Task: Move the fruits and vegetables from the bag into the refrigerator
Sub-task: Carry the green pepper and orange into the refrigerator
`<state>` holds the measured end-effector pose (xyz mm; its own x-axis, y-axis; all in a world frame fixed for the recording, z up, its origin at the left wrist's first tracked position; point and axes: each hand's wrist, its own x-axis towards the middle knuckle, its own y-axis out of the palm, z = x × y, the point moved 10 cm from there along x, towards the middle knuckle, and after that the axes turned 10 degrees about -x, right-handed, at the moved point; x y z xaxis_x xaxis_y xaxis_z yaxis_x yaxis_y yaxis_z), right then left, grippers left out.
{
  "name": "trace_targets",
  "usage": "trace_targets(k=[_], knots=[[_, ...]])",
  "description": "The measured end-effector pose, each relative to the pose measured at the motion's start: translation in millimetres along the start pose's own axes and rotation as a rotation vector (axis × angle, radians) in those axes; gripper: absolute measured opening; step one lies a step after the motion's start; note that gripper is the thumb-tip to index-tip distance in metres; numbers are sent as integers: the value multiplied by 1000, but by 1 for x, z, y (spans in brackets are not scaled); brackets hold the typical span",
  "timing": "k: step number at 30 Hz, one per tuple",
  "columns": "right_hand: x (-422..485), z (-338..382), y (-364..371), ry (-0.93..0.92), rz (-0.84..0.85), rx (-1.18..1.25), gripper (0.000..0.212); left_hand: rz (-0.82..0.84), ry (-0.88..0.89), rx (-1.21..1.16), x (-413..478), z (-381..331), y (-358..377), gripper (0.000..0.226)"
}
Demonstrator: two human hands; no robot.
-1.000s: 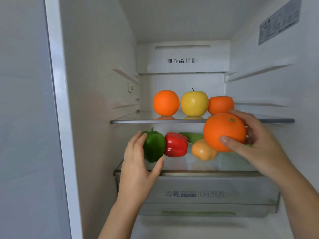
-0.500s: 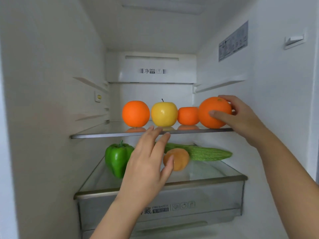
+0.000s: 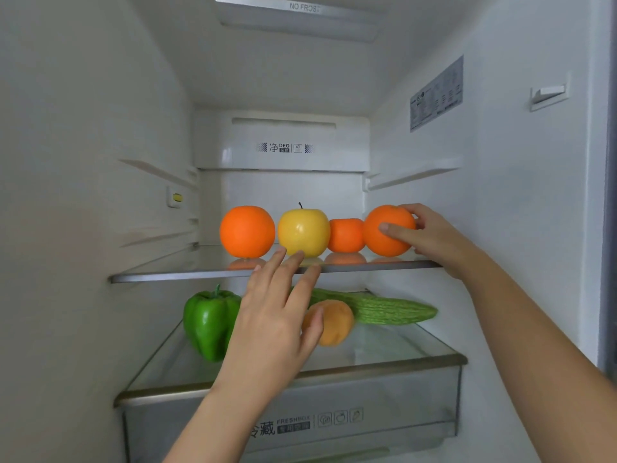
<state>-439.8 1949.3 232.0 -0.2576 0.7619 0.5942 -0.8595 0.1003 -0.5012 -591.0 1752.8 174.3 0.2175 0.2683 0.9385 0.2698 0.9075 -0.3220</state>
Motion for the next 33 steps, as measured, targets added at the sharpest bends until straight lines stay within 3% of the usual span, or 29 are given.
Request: trace_targets(k=[6,12,22,29,33], knots=[[-5,5,0,-45,-76,-191,74,22,-25,-5,0,-2,5,44],[-11,8,-6,-92,-157,-216,78,30,-42,4,-3,-2,5,44],[-74,47,-18,-296,-419,-358,55,22,-78,4,-14,-10,-2,44],[-153,69,14,-391,-443,-528,43,20,-219,30,-53,-13,-14,46],[-196,63,40,-378,-369,-639,43,75,-289,22,-87,-19,-16,47]])
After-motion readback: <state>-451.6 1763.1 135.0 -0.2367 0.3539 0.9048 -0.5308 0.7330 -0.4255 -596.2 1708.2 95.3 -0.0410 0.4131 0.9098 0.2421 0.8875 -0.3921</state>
